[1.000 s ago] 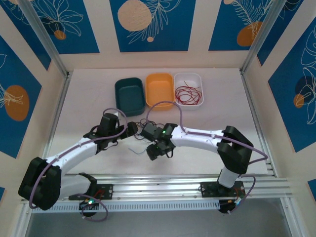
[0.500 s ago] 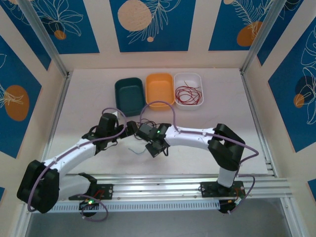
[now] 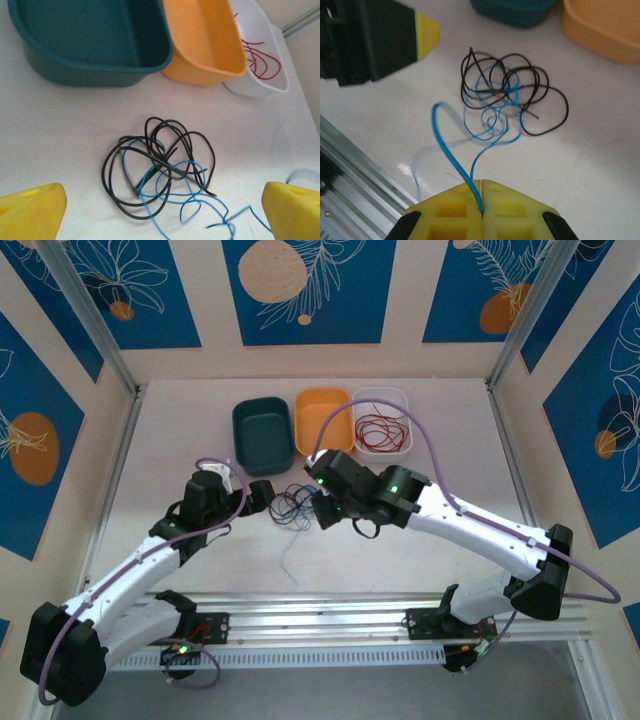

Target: Untangle the cables

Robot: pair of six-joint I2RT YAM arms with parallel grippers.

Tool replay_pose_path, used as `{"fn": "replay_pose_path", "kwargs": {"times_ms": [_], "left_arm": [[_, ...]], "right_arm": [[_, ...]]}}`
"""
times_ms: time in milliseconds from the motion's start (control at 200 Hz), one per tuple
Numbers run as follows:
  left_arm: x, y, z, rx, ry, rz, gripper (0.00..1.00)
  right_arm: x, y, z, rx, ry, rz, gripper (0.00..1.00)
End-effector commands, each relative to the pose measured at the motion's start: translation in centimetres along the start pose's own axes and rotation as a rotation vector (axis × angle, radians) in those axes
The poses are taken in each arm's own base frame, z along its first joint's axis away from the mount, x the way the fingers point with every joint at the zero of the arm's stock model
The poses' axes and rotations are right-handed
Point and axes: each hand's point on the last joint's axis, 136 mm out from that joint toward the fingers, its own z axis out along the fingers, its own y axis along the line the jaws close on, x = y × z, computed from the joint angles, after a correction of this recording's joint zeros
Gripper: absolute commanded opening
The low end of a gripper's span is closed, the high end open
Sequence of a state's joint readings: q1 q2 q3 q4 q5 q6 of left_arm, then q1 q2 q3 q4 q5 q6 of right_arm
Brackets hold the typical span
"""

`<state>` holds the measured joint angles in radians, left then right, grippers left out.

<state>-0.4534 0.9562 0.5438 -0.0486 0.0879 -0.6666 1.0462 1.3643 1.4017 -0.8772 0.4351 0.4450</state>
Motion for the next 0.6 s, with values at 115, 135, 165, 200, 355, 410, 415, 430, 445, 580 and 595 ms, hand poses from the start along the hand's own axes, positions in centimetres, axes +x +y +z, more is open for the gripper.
{"fn": "replay_pose_path", "kwargs": {"times_ms": [115, 135, 165, 200, 355, 410, 415, 430, 445, 580, 595], "left_arm": [[-1.9, -3.9, -1.3, 0.200, -0.088, 0.138, 1.00], [-2.0, -4.3, -1.4, 0.225, -0.092, 0.150, 1.00], [-2.0, -5.0, -1.5, 0.262, -0.100, 0.171, 1.00], [-2.0, -5.7, -1.7, 0.298, -0.106, 0.192, 1.00], [-1.7, -8.0, -1.7, 0.402, -0.115, 0.269, 1.00], [-1.4, -9.0, -1.6, 0.432, -0.117, 0.316, 1.00], [-1.3, -9.1, -1.6, 0.434, -0.117, 0.321, 1.00], [-1.2, -9.4, -1.5, 0.441, -0.119, 0.339, 1.00], [-1.1, -9.6, -1.4, 0.445, -0.118, 0.355, 1.00], [0.3, -11.1, 0.3, 0.454, -0.104, 0.482, 0.95], [0.4, -11.3, 0.5, 0.456, -0.101, 0.491, 0.94]], "right_arm": [[-3.7, -1.4, -4.2, -0.065, -0.094, 0.074, 0.00], [-4.0, -1.4, -4.4, -0.073, -0.102, 0.081, 0.00], [-4.5, -1.6, -4.7, -0.078, -0.115, 0.092, 0.00], [-5.1, -2.0, -5.2, -0.080, -0.134, 0.105, 0.00], [-7.8, -3.7, -6.9, -0.086, -0.210, 0.156, 0.00], [-8.7, -4.2, -7.6, -0.103, -0.233, 0.180, 0.00], [-8.8, -4.2, -7.7, -0.107, -0.237, 0.183, 0.00], [-9.0, -4.2, -7.8, -0.113, -0.243, 0.188, 0.00], [-9.2, -4.3, -7.9, -0.120, -0.250, 0.192, 0.00], [-11.1, -4.6, -9.3, -0.168, -0.314, 0.209, 0.00], [-11.2, -4.7, -9.5, -0.168, -0.320, 0.211, 0.00]]}}
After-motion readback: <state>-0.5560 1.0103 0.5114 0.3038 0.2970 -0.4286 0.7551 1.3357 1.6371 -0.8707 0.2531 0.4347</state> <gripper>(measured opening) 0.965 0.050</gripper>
